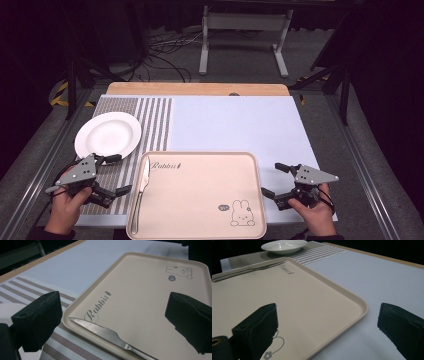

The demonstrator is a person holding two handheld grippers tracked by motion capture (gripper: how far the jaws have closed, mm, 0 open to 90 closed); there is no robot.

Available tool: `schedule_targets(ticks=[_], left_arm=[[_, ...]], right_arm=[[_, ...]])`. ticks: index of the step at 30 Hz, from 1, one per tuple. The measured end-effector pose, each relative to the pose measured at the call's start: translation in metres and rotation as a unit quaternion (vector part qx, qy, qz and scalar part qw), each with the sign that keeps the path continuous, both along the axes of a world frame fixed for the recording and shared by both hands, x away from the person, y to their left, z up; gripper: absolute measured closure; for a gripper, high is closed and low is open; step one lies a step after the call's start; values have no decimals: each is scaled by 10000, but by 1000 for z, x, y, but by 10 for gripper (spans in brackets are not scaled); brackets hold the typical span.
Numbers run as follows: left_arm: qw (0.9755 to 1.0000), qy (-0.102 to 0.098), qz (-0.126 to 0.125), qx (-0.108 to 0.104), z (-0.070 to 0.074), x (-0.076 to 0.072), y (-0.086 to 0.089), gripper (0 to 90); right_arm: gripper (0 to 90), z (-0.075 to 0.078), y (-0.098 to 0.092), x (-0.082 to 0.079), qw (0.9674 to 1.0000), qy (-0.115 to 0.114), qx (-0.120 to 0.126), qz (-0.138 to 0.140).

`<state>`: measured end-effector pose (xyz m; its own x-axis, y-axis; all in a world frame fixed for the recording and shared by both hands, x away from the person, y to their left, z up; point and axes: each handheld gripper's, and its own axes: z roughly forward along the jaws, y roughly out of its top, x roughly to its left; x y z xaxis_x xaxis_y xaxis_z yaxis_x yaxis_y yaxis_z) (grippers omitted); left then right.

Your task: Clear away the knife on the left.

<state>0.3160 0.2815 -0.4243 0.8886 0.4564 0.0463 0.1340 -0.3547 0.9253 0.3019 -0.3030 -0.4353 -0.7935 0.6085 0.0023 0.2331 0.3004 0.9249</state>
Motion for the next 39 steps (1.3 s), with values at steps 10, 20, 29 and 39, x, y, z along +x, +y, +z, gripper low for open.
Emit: schedule_targets(ticks=[10,20,29,39], left_arm=[[9982,-56,343,-495,-25,-12,28,23],[9961,-54,577,-663,-36,-17,43,23],[9963,-20,614,-598,-48,-17,46,26],[9961,96,654,-590,-49,-17,45,24]], right_arm=[[35,-4,-5,-4,9997,-71,185,-135],[34,-9,-12,-9,9992,-92,285,-259],[34,-17,-12,-9,9990,-131,270,-333],[35,-17,-13,-9,9987,-150,317,-361]])
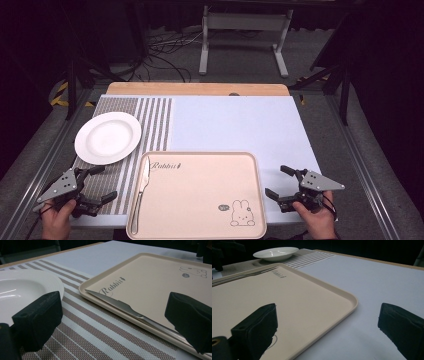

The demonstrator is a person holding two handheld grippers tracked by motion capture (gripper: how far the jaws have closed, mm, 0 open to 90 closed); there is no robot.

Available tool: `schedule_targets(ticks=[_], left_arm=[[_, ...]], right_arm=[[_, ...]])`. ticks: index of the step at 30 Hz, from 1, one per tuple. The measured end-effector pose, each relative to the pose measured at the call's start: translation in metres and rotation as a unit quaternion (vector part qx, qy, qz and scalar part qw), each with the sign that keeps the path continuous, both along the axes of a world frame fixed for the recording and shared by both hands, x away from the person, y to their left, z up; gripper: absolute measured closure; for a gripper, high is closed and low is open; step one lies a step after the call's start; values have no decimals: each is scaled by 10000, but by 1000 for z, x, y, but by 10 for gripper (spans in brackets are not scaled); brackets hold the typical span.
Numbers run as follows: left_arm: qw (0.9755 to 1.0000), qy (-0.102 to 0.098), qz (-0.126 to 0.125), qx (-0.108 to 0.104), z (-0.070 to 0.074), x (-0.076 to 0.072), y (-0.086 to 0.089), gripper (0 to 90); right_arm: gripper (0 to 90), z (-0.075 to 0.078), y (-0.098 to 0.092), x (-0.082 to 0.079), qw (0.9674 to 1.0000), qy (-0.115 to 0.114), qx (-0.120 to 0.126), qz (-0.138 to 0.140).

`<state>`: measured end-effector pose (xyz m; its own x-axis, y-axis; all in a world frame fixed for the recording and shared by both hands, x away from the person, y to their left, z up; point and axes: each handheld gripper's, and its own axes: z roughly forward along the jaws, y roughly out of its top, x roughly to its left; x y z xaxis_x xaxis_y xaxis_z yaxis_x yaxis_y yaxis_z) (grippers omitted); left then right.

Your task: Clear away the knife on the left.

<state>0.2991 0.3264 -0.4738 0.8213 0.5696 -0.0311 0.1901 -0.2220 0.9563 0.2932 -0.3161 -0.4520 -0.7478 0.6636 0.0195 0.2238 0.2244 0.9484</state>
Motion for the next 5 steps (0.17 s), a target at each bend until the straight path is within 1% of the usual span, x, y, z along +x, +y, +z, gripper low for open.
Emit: schedule_targets(ticks=[2,5], left_arm=[[10000,6,25,-20,0,0,0,23],[9999,108,76,38,0,0,1,24]], right_arm=[[35,0,1,0,10000,3,10,10],[35,0,2,0,10000,10,3,17]])
